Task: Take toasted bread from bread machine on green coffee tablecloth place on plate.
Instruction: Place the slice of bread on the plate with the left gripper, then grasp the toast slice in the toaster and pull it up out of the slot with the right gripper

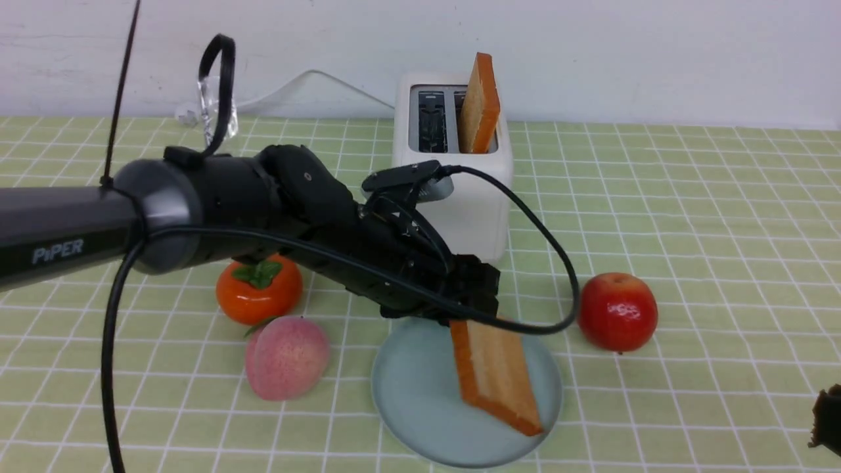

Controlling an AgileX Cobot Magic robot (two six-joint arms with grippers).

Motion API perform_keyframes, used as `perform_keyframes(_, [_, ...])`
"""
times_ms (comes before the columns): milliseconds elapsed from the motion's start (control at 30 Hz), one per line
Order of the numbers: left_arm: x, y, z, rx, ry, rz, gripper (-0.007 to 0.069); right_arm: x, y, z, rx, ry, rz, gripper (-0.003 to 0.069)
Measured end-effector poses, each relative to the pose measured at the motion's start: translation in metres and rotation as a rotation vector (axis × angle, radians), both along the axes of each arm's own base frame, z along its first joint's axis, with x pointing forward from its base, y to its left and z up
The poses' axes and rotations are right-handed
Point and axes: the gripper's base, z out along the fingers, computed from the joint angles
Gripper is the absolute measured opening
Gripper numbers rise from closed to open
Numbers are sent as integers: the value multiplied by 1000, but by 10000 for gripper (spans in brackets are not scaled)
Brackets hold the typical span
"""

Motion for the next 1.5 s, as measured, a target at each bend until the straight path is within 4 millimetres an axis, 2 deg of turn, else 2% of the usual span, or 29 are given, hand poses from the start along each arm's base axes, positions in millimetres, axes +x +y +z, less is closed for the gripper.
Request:
perform_keyframes(300, [-1,9,3,158,-97,-81,470,-1,0,-1,-3,7,8,41])
perform_keyframes(400, [-4,16,14,199,-116,-58,470,-1,1,-1,-10,13,17,42])
perform_keyframes(467, [-9,25,32,238,-155,-25,456,-1,1,-2,-10,15,19,42])
perform_keyframes(533, [-16,34,49,264,-177,6,400,0,1,-2,-18,18,17,42])
perform_keyframes(600, [-29,47,76,286,-218,54,279,5,0,-2,-56,40,13,42])
perform_keyframes(667, [-35,53,88,291,-245,71,207,12,0,-3,-83,80,6,42])
perform_keyframes(700, [-44,60,105,289,-292,92,101,19,-2,-2,-121,118,-5,42])
perform_keyframes(767, [-60,72,131,265,-361,121,-13,36,-2,-2,-161,197,-21,42])
perform_keyframes(800, [-61,73,133,263,-367,123,-13,38,-2,-2,-168,204,-23,42])
perform_keyframes(833, [-77,82,150,224,-414,146,-13,52,-2,-2,-182,253,-30,42])
perform_keyframes(900, [-86,87,156,199,-442,159,-13,64,-1,-3,-187,293,-29,42])
perform_keyframes(933, [-104,97,162,165,-481,171,-13,75,0,-2,-185,320,-28,42])
perform_keyframes(1033, [-143,119,158,101,-566,193,-13,108,6,-4,-178,382,-5,38])
perform_keyframes(1067, [-146,120,158,93,-576,195,-13,110,6,-5,-178,386,-2,37])
perform_keyframes(1100, [-167,132,150,64,-612,203,-13,127,10,-9,-177,415,19,29])
perform_keyframes(1133, [-181,139,143,42,-635,210,-13,135,13,-9,-174,414,35,24])
perform_keyframes(1167, [-194,146,136,19,-659,216,-13,144,17,-9,-177,416,54,18])
perform_keyframes(1200, [-199,149,133,8,-671,219,-13,149,20,-9,-178,417,66,16])
perform_keyframes(1233, [-220,160,119,-24,-708,229,-13,161,30,-9,-189,413,97,10])
perform_keyframes(1267, [-232,167,110,-50,-735,236,-13,167,40,-7,-201,401,125,10])
perform_keyframes(1400, [-265,186,79,-116,-827,256,-13,192,79,-12,-296,373,216,10])
perform_keyframes(1467, [-277,192,64,-137,-857,262,-13,205,93,-9,-329,332,208,11])
perform_keyframes(1500, [-277,193,62,-138,-858,262,-13,207,95,-8,-331,322,204,11])
